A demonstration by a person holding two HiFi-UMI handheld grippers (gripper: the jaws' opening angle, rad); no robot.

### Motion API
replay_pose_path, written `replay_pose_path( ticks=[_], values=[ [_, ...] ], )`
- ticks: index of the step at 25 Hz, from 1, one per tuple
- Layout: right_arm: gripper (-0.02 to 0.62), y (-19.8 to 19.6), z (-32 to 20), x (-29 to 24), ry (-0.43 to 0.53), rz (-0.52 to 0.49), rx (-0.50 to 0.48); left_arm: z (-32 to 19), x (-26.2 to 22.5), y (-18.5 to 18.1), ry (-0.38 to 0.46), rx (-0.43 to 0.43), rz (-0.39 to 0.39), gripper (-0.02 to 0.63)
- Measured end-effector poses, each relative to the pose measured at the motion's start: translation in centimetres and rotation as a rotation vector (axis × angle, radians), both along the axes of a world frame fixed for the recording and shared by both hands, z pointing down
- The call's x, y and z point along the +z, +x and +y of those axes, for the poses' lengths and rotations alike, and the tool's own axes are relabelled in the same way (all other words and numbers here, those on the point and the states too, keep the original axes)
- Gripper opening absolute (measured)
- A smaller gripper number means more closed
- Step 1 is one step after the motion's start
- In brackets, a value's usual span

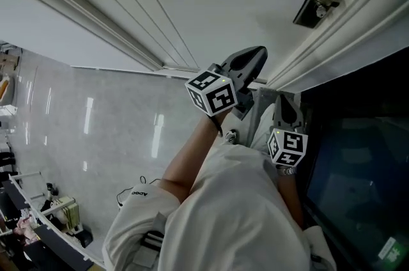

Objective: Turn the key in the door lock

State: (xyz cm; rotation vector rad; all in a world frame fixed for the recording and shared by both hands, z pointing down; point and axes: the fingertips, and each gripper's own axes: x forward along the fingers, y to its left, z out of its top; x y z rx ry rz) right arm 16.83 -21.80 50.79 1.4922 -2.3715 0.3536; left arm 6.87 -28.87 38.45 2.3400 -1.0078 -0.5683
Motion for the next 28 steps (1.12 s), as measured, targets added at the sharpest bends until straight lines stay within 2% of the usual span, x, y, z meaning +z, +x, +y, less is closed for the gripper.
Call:
replay_pose_path(
  ticks=[4,9,13,18,23,28],
  values=[
    [-0.008,-2.6,0.6,-0.1,-0.004,-0.009,-0.067,2.7,1.7,-2.9,0.004,-0.083,-0.102,0.009],
    [-0.008,-5.3,0.8,0.4,-0.008,-0.016,-0.152,5.5,5.6,-6.6,-0.050,-0.194,-0.226,0.009],
    [-0.008,-7.7,1.6,0.4,-0.009,-0.019,-0.222,8.5,8.8,-9.3,-0.115,-0.279,-0.295,0.009],
    [-0.008,-9.7,2.2,0.8,-0.027,-0.030,-0.278,12.5,12.0,-11.5,-0.160,-0.378,-0.433,0.009],
    [-0.008,-12.2,3.4,0.5,-0.027,-0.028,-0.351,16.1,13.2,-15.6,-0.215,-0.545,-0.487,0.009],
    [-0.008,-14.3,4.5,0.6,-0.020,-0.014,-0.449,18.0,13.6,-17.6,-0.247,-0.646,-0.480,0.009]
  ],
)
